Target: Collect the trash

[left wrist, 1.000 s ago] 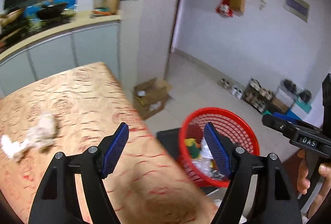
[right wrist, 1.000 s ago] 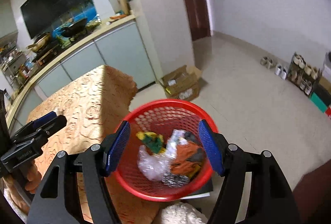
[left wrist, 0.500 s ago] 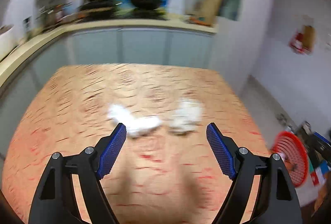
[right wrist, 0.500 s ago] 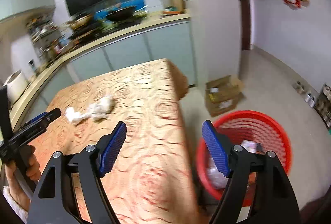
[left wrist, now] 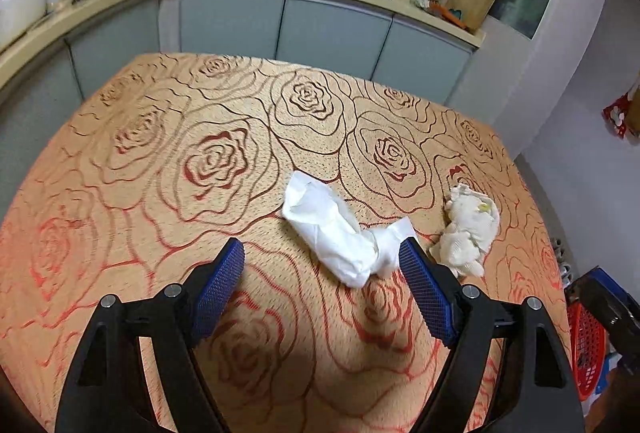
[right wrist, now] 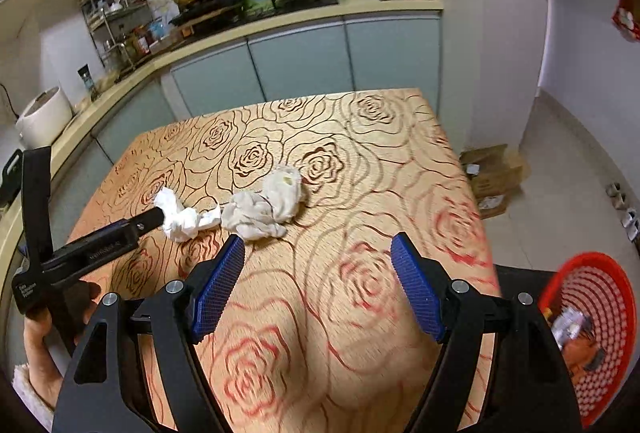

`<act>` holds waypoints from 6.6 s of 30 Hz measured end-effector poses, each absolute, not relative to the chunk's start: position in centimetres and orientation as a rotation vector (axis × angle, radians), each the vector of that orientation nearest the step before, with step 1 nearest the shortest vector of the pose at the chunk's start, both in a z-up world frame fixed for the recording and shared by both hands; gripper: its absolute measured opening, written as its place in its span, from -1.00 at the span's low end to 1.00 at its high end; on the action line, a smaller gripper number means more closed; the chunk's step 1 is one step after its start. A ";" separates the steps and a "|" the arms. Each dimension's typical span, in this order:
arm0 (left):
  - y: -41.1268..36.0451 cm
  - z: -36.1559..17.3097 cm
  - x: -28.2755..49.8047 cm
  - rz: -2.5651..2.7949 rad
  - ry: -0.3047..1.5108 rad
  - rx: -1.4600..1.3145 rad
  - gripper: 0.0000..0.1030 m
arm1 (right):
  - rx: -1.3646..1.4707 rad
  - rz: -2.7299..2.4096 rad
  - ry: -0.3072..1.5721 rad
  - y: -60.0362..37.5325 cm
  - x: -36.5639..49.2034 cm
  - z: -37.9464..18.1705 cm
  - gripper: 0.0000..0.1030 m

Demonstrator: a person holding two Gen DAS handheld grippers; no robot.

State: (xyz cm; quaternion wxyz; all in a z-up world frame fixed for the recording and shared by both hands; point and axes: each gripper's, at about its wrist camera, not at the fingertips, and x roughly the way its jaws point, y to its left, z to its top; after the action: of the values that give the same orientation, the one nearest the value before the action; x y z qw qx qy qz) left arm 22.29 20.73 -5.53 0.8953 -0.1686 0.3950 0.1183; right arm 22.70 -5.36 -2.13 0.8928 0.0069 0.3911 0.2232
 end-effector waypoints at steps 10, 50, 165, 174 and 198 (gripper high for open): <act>19.7 -7.2 25.8 0.166 0.861 -0.333 0.05 | -0.018 0.480 0.846 -2.6 26.0 -4.0 0.42; 20.3 0.9 15.7 0.302 0.631 -0.162 -0.48 | -0.100 0.555 0.723 -0.5 21.5 -0.5 -0.49; -2.9 2.9 1.7 -0.077 0.467 0.051 0.86 | 0.097 -0.007 0.527 -24.2 -1.7 2.1 0.87; -2.4 3.4 0.8 -0.069 0.440 0.058 0.86 | 0.084 0.000 0.515 -23.5 -2.3 2.4 0.87; -2.2 3.7 0.4 -0.070 0.446 0.049 0.86 | 0.071 0.010 0.518 -22.9 -2.4 2.5 0.87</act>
State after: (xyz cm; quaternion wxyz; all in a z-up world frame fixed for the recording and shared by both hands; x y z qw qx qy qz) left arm 0.36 -2.24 3.72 0.9743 0.0243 0.2212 -0.0345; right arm -2.44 -22.91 2.48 0.9660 0.0353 0.2559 0.0049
